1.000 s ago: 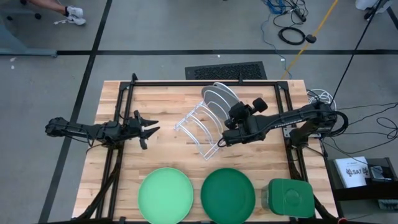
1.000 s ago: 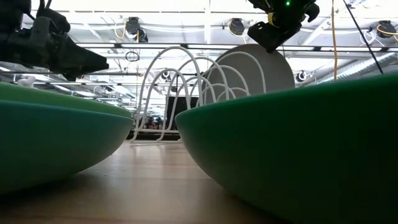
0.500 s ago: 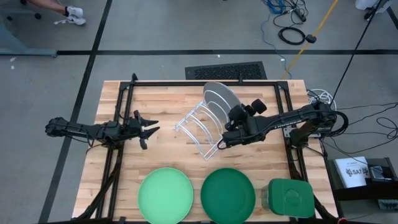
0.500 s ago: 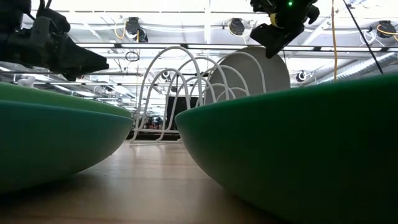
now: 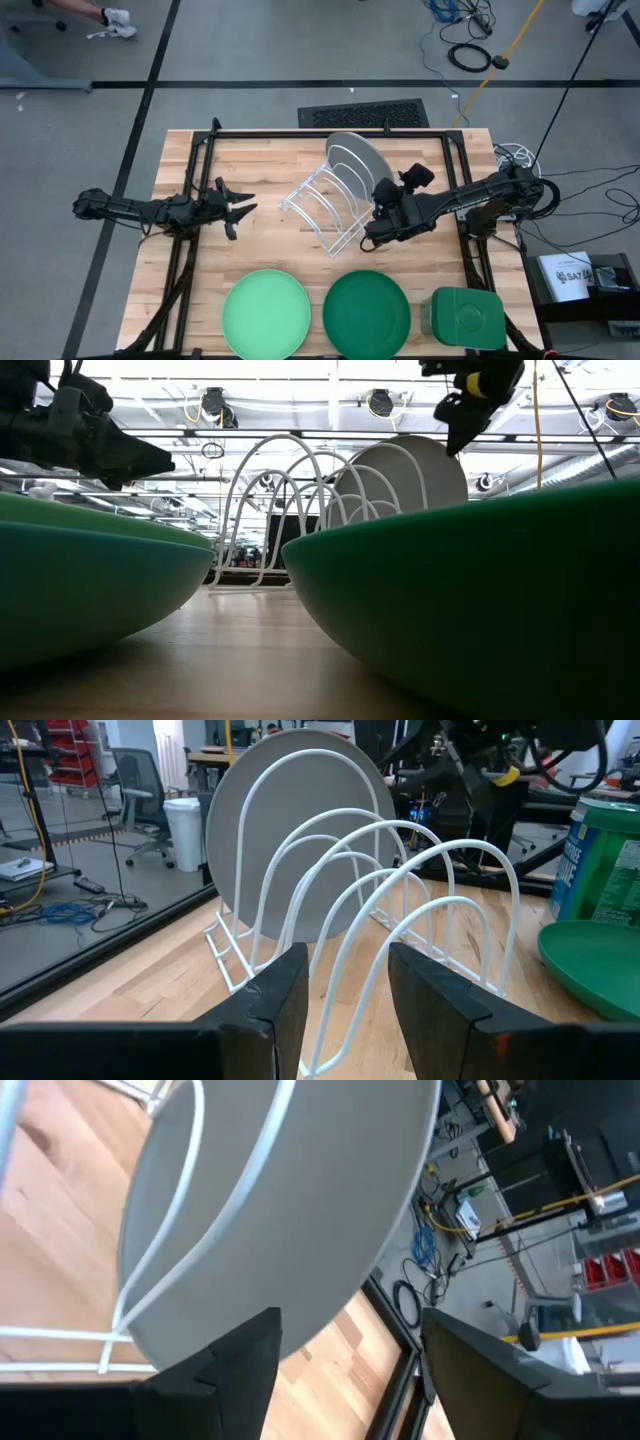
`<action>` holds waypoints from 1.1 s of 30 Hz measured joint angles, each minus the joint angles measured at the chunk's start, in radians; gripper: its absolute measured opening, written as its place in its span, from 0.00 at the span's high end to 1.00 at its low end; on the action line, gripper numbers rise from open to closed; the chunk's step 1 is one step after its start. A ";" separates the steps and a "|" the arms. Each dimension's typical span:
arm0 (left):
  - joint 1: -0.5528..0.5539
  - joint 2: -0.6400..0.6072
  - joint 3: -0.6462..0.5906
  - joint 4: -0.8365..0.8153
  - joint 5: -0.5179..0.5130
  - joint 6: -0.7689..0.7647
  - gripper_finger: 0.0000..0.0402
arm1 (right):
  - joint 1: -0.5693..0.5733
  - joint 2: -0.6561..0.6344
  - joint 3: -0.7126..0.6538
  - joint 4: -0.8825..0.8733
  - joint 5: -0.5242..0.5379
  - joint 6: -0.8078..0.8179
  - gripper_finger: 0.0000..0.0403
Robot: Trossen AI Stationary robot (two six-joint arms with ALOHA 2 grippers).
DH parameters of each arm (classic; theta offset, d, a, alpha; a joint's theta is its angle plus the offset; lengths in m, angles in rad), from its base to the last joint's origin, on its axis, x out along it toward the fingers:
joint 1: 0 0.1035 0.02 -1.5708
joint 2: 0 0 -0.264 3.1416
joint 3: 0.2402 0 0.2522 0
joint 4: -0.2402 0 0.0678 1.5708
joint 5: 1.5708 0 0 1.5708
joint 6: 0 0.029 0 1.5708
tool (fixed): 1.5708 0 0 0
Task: Sort dishes
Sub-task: Put the dark green plate into the dish rack
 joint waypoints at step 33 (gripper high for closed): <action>0.000 0.000 0.000 0.000 -0.002 0.050 0.65 | 0.251 0.166 0.008 0.673 -0.697 -0.154 0.55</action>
